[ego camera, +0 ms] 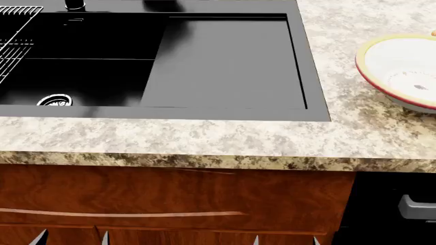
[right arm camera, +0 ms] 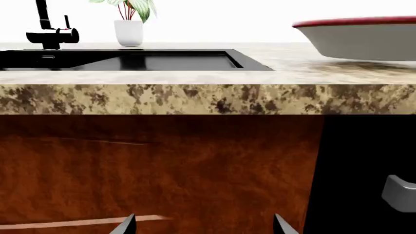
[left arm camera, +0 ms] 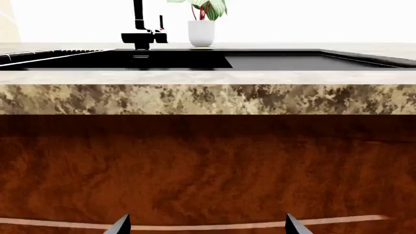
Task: There is a mixed pile of frozen fruits and vegetables on the counter. Locate all the frozen vegetables and place the items in a bowl on the counter. Take all the frozen fruits and defrost them in a running sink.
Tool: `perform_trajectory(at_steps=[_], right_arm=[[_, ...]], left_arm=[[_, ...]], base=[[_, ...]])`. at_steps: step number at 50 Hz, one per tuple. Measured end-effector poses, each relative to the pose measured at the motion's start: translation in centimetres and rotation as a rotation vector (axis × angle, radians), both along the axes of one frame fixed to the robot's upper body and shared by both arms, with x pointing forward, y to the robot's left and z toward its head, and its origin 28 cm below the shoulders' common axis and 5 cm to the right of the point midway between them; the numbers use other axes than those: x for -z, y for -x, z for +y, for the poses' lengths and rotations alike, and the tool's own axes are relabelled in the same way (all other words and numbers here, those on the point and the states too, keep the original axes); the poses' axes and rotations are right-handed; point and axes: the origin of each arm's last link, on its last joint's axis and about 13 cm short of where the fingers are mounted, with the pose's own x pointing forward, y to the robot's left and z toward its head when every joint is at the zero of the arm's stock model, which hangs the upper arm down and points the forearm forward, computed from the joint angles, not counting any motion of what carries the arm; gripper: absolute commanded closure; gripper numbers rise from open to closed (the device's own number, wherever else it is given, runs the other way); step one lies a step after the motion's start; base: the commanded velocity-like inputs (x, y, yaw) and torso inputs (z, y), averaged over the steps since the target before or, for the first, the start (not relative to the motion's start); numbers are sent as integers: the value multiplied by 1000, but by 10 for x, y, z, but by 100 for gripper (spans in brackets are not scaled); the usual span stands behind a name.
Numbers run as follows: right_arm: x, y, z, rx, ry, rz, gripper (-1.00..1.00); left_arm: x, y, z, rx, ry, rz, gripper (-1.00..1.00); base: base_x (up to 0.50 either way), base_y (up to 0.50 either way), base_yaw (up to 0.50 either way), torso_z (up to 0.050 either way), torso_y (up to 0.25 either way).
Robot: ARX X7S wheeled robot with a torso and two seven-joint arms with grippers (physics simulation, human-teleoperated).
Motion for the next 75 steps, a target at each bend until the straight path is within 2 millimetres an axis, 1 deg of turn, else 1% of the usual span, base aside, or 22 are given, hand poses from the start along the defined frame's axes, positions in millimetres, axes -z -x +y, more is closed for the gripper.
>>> perform_trajectory(at_steps=[23,73,75], right_arm=[[0,-1,1,9,11,0,-100],[0,0,1,16,13,8,-100],[0,-1,0,19,17,8,-100]], left_arm=[[1,1,1,-5,-14,0,-100],[1,2,2,-1,-1,8,-100],[1,2,1,4,6,8,-100]], base=[[0,-10,0,0,0],[-1,-500,0,0,0],[0,0,0,40,0]])
